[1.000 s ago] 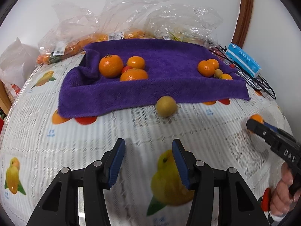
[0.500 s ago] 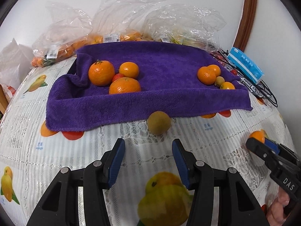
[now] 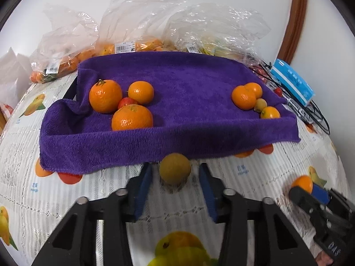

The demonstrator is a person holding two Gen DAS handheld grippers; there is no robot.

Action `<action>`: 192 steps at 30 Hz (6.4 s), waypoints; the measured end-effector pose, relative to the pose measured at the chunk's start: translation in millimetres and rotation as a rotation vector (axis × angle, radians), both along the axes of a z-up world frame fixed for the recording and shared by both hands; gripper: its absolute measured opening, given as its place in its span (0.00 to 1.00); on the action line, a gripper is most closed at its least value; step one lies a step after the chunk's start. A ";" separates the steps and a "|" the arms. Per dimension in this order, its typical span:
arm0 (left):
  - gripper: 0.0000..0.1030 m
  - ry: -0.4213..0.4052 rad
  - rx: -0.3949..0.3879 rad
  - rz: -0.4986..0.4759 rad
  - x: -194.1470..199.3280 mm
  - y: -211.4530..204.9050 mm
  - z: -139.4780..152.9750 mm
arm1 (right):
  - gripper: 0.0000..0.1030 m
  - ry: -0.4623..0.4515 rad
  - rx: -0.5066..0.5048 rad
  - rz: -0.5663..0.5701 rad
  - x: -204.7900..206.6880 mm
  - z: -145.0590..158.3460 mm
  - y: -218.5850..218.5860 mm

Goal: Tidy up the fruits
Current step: 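Grasp the yellow-green fruit with the left gripper while the right gripper holds its orange, then carry the held orange and yellow-green fruit over the purple towel, then lower both held fruits down onto the towel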

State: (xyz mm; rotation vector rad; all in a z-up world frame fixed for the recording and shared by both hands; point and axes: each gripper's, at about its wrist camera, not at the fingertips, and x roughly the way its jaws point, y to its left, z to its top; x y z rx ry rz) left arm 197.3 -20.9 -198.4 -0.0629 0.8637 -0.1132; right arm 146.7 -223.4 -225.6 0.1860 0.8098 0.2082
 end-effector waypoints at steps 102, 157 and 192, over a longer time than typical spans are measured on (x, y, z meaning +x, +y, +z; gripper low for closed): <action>0.26 -0.168 -0.111 0.017 -13.3 72.9 149.3 | 0.38 -0.234 -0.058 0.037 39.5 162.1 28.7; 0.26 -0.156 -0.098 0.044 42.9 82.7 145.2 | 0.39 -0.216 -0.042 0.105 105.4 154.0 48.4; 0.26 -0.096 -0.089 0.036 92.5 83.3 113.1 | 0.39 -0.144 -0.032 0.117 158.8 117.3 53.5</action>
